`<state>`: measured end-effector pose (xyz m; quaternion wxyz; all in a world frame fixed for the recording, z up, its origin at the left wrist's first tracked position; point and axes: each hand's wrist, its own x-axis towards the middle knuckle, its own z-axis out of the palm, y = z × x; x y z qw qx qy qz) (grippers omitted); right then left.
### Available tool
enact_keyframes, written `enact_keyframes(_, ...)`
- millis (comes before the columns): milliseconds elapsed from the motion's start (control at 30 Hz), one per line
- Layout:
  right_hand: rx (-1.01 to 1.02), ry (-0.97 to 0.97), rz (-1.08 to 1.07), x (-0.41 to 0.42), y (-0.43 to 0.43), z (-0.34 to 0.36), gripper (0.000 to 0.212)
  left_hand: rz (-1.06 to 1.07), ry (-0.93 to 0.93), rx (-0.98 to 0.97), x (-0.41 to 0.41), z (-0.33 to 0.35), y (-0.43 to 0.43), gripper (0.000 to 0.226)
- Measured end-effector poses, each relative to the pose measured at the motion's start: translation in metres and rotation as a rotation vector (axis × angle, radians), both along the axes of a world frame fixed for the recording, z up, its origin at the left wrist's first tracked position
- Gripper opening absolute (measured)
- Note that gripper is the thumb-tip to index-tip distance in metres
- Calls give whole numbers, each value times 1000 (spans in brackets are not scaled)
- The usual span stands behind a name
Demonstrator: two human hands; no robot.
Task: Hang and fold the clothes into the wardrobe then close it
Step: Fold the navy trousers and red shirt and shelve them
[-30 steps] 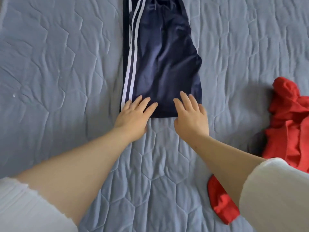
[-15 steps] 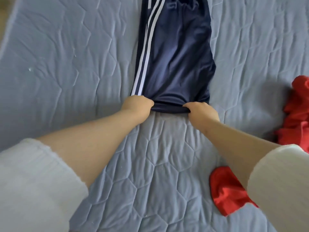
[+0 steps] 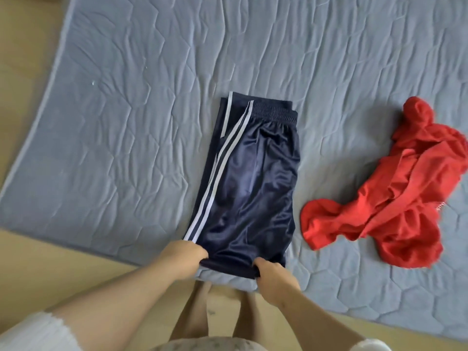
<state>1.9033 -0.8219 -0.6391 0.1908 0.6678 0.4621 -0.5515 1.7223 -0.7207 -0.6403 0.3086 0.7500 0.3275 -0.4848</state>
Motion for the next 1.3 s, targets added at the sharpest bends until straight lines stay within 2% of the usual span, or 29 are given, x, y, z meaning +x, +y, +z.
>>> enact_keyframes(133, 23, 7, -3, 3, -6, 9, 26, 31, -15, -15, 2, 13, -1, 27)
enact_keyframes(267, 146, -67, 34, 28, 23, 24, 21, 80, -94, -33, 21, 36, 41, 16)
enact_keyframes(400, 365, -206, 52, 63, 74, 49, 22, -55, -152, -46, 56, 71, 109, 13)
enact_keyframes(500, 560, -344, 26, 90, 120, 67, 19, -36, -273, 123, 86, 98, 161, 14)
enact_keyframes(567, 692, -445, -59, 105, 150, 77, 23, 65, -418, 361, 100, 108, 191, 7)
enact_keyframes(600, 716, -482, -131, 111, 162, 80, 30, 121, -466, 484, 104, 109, 202, 23)
enact_keyframes(667, 641, -530, -275, 118, 178, 84, 51, 193, -391, 626, 109, 106, 213, 66)
enact_keyframes(733, 513, -506, -342, 120, 183, 81, 60, 235, -263, 660, 110, 97, 212, 83)
enact_keyframes(800, 438, -452, -332, 118, 178, 73, 59, 273, -207, 607, 108, 79, 200, 82)
enact_keyframes(933, 354, -364, -418, 113, 165, 48, 60, 508, -261, 439, 101, 45, 173, 79)
enact_keyframes(1033, 271, -291, -526, 112, 158, 27, 63, 847, -293, 334, 99, 21, 158, 77)
enact_keyframes(1167, 219, -141, -814, 110, 155, -7, 68, 1384, -207, 197, 92, -12, 151, 79)
enact_keyframes(1300, 137, -4, -1101, 105, 152, -38, 73, 1450, -213, 9, 77, -36, 144, 84)
